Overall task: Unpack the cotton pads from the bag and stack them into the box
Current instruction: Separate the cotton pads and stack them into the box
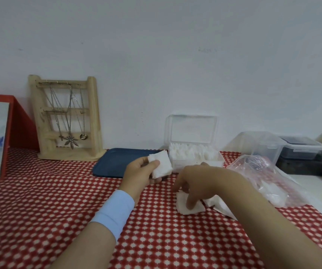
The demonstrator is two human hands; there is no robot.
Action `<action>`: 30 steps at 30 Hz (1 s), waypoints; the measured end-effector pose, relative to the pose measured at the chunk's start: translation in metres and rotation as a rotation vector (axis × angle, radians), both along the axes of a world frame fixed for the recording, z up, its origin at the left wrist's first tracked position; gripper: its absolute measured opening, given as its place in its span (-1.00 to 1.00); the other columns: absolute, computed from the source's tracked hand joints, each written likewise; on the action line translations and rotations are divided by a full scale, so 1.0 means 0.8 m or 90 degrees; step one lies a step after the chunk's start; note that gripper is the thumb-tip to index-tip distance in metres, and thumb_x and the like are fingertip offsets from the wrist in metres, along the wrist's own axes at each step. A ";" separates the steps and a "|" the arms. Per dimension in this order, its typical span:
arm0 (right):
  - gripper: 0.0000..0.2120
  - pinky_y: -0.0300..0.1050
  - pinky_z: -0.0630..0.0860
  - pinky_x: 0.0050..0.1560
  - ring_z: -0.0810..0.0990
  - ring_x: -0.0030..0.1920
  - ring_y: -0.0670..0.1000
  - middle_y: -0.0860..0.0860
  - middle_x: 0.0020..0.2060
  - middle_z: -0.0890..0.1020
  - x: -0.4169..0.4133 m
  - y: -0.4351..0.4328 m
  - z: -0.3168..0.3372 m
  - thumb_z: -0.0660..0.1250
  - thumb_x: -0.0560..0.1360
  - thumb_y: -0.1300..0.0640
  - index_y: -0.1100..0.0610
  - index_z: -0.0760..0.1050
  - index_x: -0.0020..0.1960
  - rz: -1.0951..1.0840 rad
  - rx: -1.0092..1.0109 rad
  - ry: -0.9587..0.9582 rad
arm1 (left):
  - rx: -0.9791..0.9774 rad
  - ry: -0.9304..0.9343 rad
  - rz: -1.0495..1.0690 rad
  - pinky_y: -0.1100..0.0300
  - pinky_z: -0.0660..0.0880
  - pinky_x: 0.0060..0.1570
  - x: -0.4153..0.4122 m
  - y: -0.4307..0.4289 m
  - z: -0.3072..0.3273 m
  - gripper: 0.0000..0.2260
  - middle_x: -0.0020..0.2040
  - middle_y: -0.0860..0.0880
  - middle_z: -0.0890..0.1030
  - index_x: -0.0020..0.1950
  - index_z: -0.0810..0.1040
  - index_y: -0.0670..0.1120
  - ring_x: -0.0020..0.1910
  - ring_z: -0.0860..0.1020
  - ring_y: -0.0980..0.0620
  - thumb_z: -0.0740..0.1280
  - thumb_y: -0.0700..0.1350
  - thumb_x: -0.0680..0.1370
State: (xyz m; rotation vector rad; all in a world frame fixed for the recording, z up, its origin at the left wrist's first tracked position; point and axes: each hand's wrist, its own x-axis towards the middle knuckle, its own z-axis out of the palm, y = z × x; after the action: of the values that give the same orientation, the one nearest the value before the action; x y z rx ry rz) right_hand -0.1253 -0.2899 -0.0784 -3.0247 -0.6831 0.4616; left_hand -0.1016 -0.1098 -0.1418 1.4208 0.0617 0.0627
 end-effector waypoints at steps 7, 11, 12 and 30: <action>-0.86 -0.20 0.48 -0.17 0.55 -0.23 -0.07 -0.06 -0.22 0.62 0.004 -0.010 0.015 0.55 0.42 0.04 0.03 0.67 -0.05 -0.037 0.307 -0.048 | -0.056 0.045 -0.026 0.06 0.68 -0.10 -0.004 0.002 0.002 -0.88 0.11 -0.20 0.69 0.09 0.64 -0.16 0.10 0.68 -0.16 0.34 -0.15 0.64; -0.87 -0.23 0.56 -0.28 0.64 -0.31 -0.12 0.03 -0.21 0.72 0.004 -0.013 0.022 0.58 0.41 0.17 0.14 0.69 -0.07 -0.149 0.632 0.004 | -0.056 0.048 -0.049 0.06 0.68 -0.11 -0.007 -0.002 0.005 -0.91 0.04 -0.17 0.72 0.04 0.66 -0.15 0.04 0.71 -0.14 0.37 -0.17 0.62; -0.86 -0.24 0.54 -0.34 0.63 -0.34 -0.13 0.03 -0.23 0.72 0.005 -0.012 0.019 0.59 0.40 0.17 0.15 0.69 -0.08 -0.174 0.655 0.005 | -0.058 0.046 -0.062 0.05 0.67 -0.10 -0.008 -0.003 0.005 -0.90 0.03 -0.17 0.73 0.07 0.66 -0.16 0.03 0.72 -0.13 0.37 -0.18 0.62; -0.74 -0.24 0.52 -0.25 0.61 -0.22 -0.09 -0.05 -0.24 0.66 0.018 0.005 -0.005 0.64 0.33 0.03 0.11 0.58 -0.23 -0.343 0.676 -0.104 | -0.149 0.048 -0.169 0.07 0.68 0.00 -0.019 -0.014 0.016 -0.74 0.07 -0.22 0.73 0.25 0.61 -0.23 0.06 0.72 -0.14 0.28 -0.11 0.67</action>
State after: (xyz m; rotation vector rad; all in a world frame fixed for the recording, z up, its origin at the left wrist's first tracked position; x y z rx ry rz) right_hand -0.1106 -0.2862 -0.0822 -2.0764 -0.0210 -0.1509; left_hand -0.1165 -0.1209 -0.1287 1.1863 -0.0563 -0.2117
